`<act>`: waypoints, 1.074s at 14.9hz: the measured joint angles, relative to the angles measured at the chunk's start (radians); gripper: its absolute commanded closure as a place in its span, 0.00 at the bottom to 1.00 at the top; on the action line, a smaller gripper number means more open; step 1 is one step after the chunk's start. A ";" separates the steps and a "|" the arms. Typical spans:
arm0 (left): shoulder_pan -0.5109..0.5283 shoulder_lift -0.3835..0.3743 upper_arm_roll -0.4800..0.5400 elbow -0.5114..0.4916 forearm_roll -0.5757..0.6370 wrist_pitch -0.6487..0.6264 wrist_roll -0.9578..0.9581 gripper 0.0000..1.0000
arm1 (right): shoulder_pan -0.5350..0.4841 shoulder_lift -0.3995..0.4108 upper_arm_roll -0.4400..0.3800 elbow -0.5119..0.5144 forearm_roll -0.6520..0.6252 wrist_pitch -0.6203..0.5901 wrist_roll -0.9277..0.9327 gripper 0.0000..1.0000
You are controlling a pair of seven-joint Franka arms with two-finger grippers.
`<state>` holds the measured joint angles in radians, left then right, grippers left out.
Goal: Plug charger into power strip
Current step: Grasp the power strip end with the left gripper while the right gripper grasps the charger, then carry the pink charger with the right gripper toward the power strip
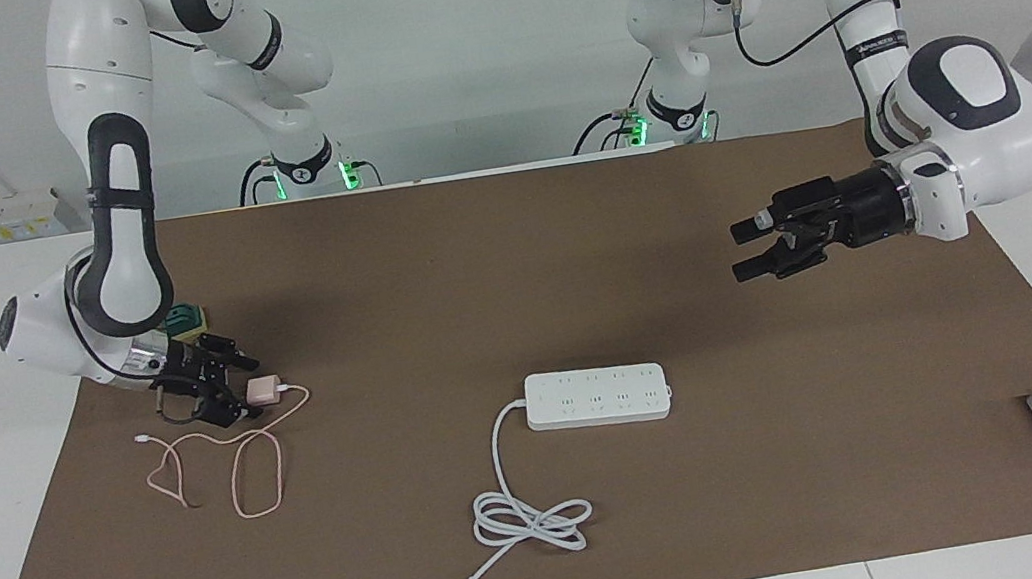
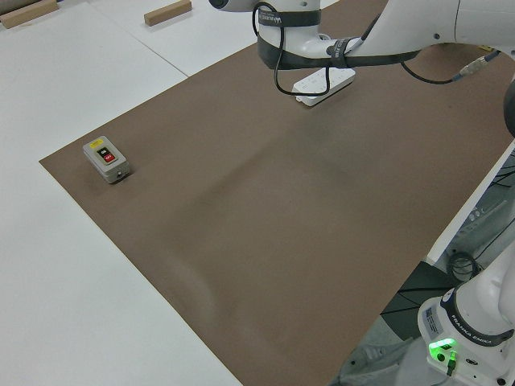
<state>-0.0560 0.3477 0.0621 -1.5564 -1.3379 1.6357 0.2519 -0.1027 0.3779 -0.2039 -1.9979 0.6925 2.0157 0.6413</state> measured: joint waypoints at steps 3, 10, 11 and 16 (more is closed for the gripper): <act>-0.026 0.060 0.000 -0.021 -0.083 0.025 0.107 0.00 | -0.002 0.000 0.000 0.000 0.000 0.003 -0.006 0.64; -0.087 0.085 -0.002 -0.178 -0.164 0.098 0.362 0.00 | -0.008 -0.004 0.000 0.000 0.002 0.000 -0.006 1.00; -0.087 0.072 -0.001 -0.205 -0.165 0.098 0.386 0.00 | -0.008 -0.004 0.000 0.000 0.002 0.000 -0.006 1.00; -0.087 -0.050 0.000 -0.402 -0.169 0.098 0.523 0.00 | -0.007 -0.003 0.001 0.054 0.036 -0.074 0.016 1.00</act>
<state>-0.1430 0.2975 0.0619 -1.9584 -1.5065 1.7339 0.7745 -0.1099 0.3752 -0.2028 -1.9438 0.7286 1.9413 0.6573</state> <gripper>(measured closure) 0.000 0.498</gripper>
